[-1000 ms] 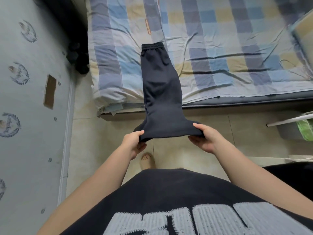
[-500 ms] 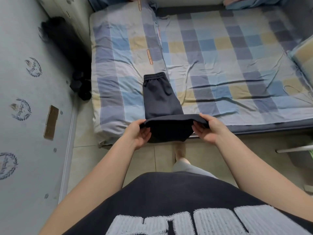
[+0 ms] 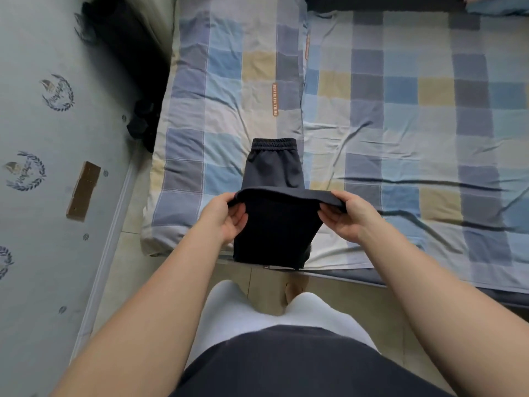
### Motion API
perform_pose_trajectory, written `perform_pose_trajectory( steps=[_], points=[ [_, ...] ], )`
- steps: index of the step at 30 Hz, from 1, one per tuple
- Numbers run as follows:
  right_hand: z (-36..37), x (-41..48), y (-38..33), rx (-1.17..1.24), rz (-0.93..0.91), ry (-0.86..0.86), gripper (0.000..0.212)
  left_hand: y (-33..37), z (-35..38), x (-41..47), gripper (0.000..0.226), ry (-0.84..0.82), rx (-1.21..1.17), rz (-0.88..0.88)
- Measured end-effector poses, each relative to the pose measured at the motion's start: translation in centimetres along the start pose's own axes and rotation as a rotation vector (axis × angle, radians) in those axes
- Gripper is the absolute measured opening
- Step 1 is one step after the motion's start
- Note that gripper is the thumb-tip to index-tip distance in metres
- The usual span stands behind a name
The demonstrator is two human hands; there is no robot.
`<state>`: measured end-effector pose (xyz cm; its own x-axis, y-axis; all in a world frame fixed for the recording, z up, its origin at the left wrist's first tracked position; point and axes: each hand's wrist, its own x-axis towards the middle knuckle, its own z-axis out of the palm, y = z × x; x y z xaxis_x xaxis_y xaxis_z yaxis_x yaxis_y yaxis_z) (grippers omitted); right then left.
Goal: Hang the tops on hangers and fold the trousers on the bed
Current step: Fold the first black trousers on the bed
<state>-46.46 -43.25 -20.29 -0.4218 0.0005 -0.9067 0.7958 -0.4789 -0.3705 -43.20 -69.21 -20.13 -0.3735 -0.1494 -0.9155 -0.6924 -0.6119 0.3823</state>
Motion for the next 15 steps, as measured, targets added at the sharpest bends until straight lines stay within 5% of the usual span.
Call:
perform_pose_trajectory(
  steps=[15],
  points=[
    [7.6,25.7,-5.6,-0.074,-0.057,0.095,0.010,7.5,8.0,26.1,0.011,0.014,0.093,-0.008]
  ],
)
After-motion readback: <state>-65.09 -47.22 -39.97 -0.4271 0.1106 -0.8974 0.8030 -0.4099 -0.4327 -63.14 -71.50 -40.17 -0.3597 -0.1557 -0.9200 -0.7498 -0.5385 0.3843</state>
